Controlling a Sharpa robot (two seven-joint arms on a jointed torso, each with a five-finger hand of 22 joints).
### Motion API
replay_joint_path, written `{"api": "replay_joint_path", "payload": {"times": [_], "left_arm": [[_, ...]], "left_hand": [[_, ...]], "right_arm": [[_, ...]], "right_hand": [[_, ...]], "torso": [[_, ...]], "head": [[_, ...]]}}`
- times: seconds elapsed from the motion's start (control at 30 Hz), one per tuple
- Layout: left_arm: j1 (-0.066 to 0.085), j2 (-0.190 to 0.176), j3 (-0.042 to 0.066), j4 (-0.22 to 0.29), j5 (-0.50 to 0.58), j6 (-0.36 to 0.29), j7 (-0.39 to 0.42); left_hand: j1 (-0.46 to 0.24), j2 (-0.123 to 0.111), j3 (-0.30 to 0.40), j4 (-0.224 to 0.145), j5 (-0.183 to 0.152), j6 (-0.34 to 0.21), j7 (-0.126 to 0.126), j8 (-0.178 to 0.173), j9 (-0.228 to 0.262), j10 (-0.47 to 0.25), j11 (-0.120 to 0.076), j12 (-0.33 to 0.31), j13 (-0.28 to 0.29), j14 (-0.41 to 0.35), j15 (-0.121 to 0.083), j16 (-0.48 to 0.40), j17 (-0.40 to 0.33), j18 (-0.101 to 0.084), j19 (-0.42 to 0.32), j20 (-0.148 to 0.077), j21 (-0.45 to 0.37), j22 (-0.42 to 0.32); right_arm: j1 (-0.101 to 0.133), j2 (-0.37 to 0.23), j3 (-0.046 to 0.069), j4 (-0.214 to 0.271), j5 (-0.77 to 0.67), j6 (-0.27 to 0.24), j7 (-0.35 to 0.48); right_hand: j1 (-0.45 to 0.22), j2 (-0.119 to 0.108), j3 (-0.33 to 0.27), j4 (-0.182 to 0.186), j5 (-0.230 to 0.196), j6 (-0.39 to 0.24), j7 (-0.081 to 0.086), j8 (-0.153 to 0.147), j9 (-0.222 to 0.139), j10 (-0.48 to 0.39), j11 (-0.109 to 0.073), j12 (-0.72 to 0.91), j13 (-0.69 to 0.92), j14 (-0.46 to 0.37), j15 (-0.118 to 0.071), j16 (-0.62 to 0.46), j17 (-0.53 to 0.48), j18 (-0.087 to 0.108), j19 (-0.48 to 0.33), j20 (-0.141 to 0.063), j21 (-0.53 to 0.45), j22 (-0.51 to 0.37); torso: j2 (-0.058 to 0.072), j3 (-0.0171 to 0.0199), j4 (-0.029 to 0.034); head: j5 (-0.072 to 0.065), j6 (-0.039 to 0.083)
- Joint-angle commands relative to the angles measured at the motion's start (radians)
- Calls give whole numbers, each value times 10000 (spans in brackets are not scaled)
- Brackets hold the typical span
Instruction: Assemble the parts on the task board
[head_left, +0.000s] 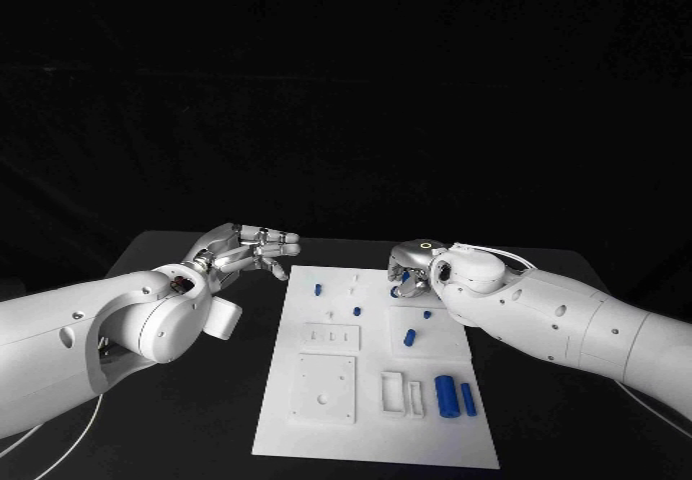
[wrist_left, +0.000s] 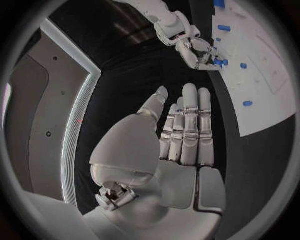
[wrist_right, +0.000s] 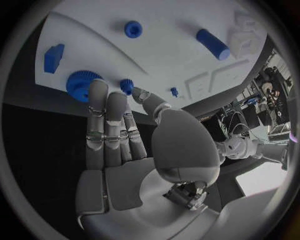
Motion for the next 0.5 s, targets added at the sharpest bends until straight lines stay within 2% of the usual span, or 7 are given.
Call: {"api": "replay_joint_path", "payload": {"times": [0.03, 0.23, 0.5], "left_arm": [[18, 12, 11, 28, -31, 183, 17], [18, 8, 11, 28, -32, 188, 13], [18, -8, 11, 37, -33, 176, 18]], "left_hand": [[-65, 28, -82, 57, -29, -99, 4, -20, 12, -65, -20, 14, 15, -44, 6, 63, -49, 95, 17, 30, -68, -40], [-65, 28, -82, 57, -29, -99, 4, -20, 12, -65, -20, 14, 15, -44, 6, 63, -49, 95, 17, 30, -68, -40], [-65, 28, -82, 57, -29, -99, 4, -20, 12, -65, -20, 14, 15, -44, 6, 63, -49, 95, 17, 30, -68, -40]], "right_arm": [[-14, 20, -5, -27, -352, 222, -64], [-38, 50, -9, -51, -371, 281, -55], [-71, 71, -11, -72, -340, 261, -12]], "right_hand": [[-47, -55, 93, 4, -38, 58, -20, 36, 1, 86, -22, 5, 7, -71, 12, 41, 8, 174, 87, 1, -78, 80], [-40, -49, 198, -14, -57, 90, -24, 37, 3, 128, -31, 4, 6, -66, 6, 49, 13, 179, 117, -5, -148, 232], [-68, -14, 277, 10, -79, 163, -45, 41, 8, 213, -56, 4, 7, -64, -6, 64, 22, 180, 145, -10, -245, 447]], "torso": [[45, 8, 13], [67, 8, 30], [93, 5, 20]], "head": [[-10, 3], [-9, -20], [4, -32]]}}
